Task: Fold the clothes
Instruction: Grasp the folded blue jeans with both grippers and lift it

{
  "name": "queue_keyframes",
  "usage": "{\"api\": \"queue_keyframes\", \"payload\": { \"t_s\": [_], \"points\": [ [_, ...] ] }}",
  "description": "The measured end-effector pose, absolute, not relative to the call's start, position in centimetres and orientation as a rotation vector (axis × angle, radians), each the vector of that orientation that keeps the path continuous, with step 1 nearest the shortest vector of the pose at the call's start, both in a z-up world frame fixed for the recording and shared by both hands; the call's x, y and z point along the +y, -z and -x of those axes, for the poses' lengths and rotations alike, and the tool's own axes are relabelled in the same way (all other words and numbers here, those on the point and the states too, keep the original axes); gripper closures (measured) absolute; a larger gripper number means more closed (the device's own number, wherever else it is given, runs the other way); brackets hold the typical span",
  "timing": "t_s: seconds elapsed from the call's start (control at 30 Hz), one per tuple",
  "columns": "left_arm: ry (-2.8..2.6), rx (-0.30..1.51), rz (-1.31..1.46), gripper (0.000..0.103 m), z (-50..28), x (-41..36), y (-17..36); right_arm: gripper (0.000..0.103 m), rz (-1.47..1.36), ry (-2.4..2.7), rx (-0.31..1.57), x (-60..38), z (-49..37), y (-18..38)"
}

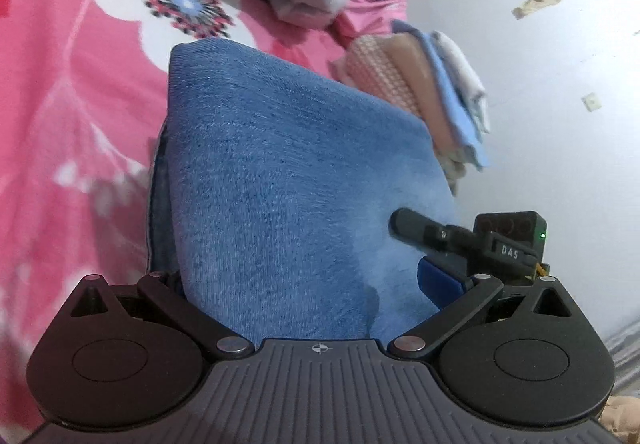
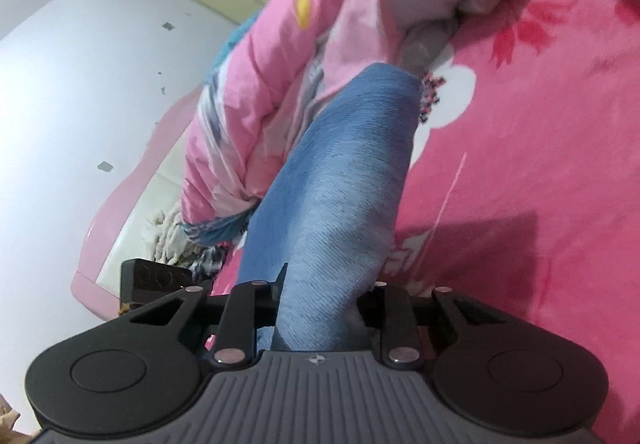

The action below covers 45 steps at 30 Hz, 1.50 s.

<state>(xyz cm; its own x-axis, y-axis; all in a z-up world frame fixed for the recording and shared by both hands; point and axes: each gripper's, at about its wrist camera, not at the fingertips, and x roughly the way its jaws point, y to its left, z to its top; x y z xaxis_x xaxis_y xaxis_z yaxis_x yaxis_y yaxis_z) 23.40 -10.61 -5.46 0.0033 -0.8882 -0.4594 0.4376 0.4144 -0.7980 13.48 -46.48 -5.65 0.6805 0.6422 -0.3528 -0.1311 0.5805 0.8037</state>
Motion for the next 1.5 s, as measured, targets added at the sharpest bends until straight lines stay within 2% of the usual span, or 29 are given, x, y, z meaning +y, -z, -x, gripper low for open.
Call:
{"api": "queue_keyframes", "payload": {
  "t_s": [0.23, 0.4, 0.6, 0.8, 0.97, 1.27, 1.4, 1.5],
  "points": [
    [1.216, 1.140, 0.601, 0.000, -20.1, -13.6, 5.5, 0.077, -0.770, -0.459, 0.616, -48.2, -7.6, 1.9],
    [1.319, 1.097, 0.535, 0.000, -17.3, -17.9, 1.9, 0.077, -0.710, -0.450, 0.531, -51.3, -2.9, -1.7],
    [1.480, 1.022, 0.434, 0.000, -15.0, -26.9, -3.7, 0.077, -0.695, -0.408, 0.421, -59.0, 2.1, -6.4],
    [1.638, 1.012, 0.430, 0.000, -14.6, -36.5, -5.9, 0.077, -0.706, -0.321, 0.383, -67.7, 5.1, -9.0],
    [1.707, 1.060, 0.414, 0.000, -14.7, -42.5, -4.5, 0.077, -0.743, -0.275, 0.425, -73.6, 5.5, -8.4],
    [1.640, 1.253, 0.418, 0.000, -16.9, -48.9, 2.6, 0.076, -0.790, -0.139, 0.653, -80.2, 0.7, 0.3],
    [1.674, 1.256, 0.456, 0.000, -17.2, -49.2, 2.3, 0.075, -0.717, -0.208, 0.650, -81.1, 0.0, -1.1],
    [1.680, 1.248, 0.437, 0.000, -16.2, -49.7, 2.6, 0.069, -0.663, -0.242, 0.683, -81.8, -0.4, -1.6]
  ]
}}
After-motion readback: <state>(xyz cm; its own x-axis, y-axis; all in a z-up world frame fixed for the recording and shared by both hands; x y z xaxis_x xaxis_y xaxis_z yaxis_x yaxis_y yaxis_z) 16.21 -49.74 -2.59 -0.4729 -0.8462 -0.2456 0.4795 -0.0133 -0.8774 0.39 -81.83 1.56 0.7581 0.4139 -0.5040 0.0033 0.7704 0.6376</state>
